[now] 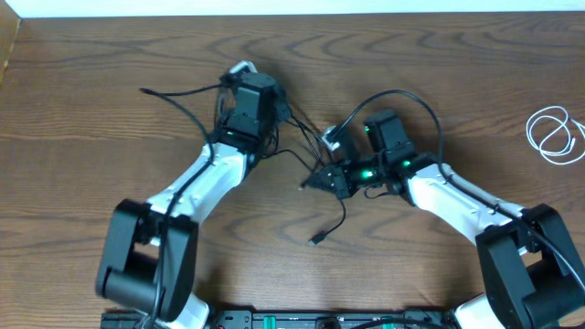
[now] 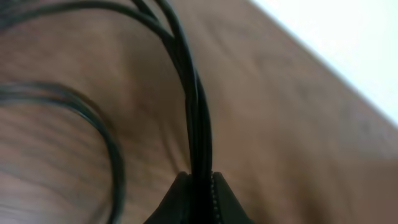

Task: Untangle cables

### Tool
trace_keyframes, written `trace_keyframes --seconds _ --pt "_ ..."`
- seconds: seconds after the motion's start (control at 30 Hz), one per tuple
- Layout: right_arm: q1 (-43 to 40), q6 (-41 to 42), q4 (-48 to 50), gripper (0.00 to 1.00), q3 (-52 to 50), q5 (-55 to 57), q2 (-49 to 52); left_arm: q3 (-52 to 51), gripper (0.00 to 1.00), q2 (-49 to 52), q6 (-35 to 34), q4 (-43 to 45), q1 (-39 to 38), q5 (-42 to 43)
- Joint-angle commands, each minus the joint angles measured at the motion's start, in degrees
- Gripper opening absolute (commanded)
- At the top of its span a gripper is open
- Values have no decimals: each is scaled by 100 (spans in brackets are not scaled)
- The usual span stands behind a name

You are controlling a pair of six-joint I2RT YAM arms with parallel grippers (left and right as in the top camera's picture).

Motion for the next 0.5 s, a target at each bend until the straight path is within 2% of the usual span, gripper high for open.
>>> trace_keyframes --seconds 0.0,0.27,0.3,0.33,0.4,0.47 --pt "-216 -131 -83 1 35 -181 4 11 8 177 199 7 -254 741" --pt "-321 -133 -127 1 35 -177 4 11 8 280 271 188 -916 743" --pt "-321 -133 -127 1 35 -177 4 11 12 280 302 236 -979 743" --pt "-321 -131 -127 1 35 -177 4 11 17 278 380 280 -1032 743" --pt "-321 -131 -127 1 35 -177 4 24 50 278 592 387 -1108 743" --pt "-321 -131 -127 1 35 -177 4 72 73 275 699 378 -1117 743"
